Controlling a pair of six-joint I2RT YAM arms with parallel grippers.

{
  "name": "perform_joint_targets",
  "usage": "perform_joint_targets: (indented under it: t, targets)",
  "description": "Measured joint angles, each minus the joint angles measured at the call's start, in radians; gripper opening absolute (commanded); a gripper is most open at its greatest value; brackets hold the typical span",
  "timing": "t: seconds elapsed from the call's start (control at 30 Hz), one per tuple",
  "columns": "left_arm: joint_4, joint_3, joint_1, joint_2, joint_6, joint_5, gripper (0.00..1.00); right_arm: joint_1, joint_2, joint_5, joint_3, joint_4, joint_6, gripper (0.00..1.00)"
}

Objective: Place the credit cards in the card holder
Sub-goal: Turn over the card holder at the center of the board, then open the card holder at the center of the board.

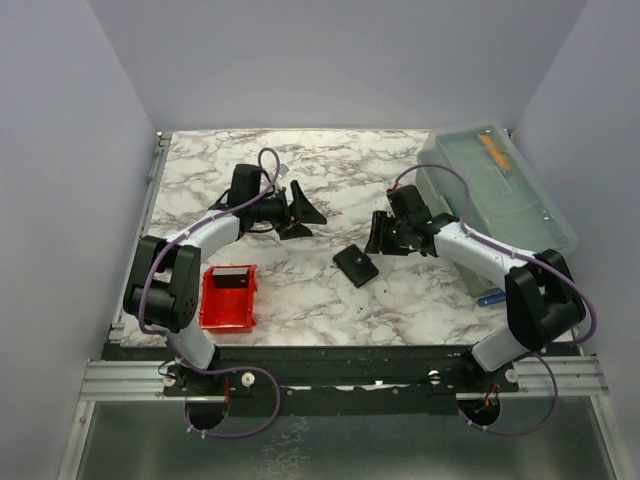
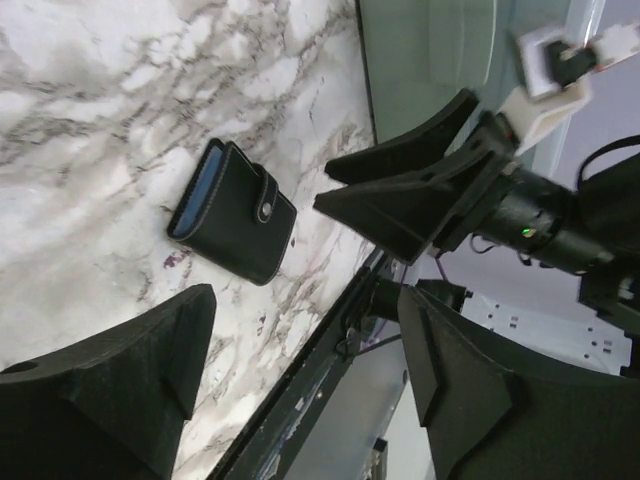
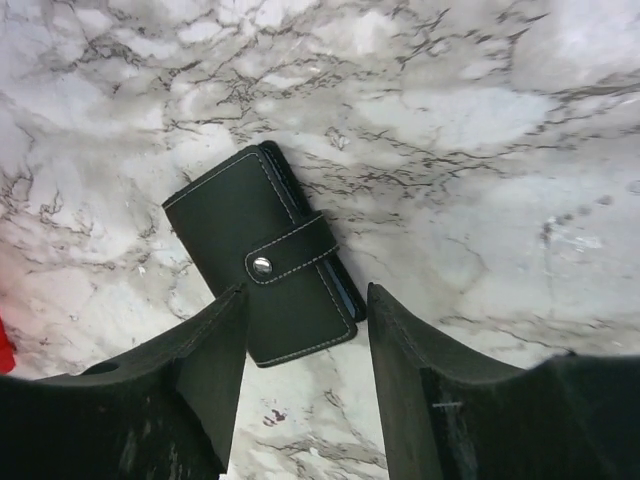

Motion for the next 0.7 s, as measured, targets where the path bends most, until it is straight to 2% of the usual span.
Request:
perform_joint_targets:
  t: [0.1, 0.13, 0.23, 0.33, 0.53, 0.7]
  targets:
    - [0.002, 0.001, -0.053, 0.016, 0.003, 0.003, 0.56, 0.002, -0.064, 0.046, -0.001, -0.022, -0.042, 0.52]
    - [0.003, 0.002, -0.069, 0.027, 0.002, 0.004, 0.44, 0.002, -0.081, 0.048, -0.004, -0.018, -0.055, 0.51]
    - [0.008, 0.011, -0.121, 0.077, -0.008, 0.006, 0.19, 0.018, -0.119, 0.046, -0.029, 0.021, -0.097, 0.49]
    - [0.017, 0.043, -0.159, 0.148, -0.053, 0.002, 0.02, 0.058, -0.113, 0.045, -0.046, 0.064, -0.141, 0.49]
    - [0.041, 0.073, -0.182, 0.246, -0.180, -0.030, 0.00, 0.095, -0.068, 0.036, -0.071, 0.154, -0.217, 0.50]
    - [0.061, 0.084, -0.198, 0.309, -0.212, -0.050, 0.00, 0.108, 0.013, 0.047, -0.069, 0.183, -0.268, 0.48]
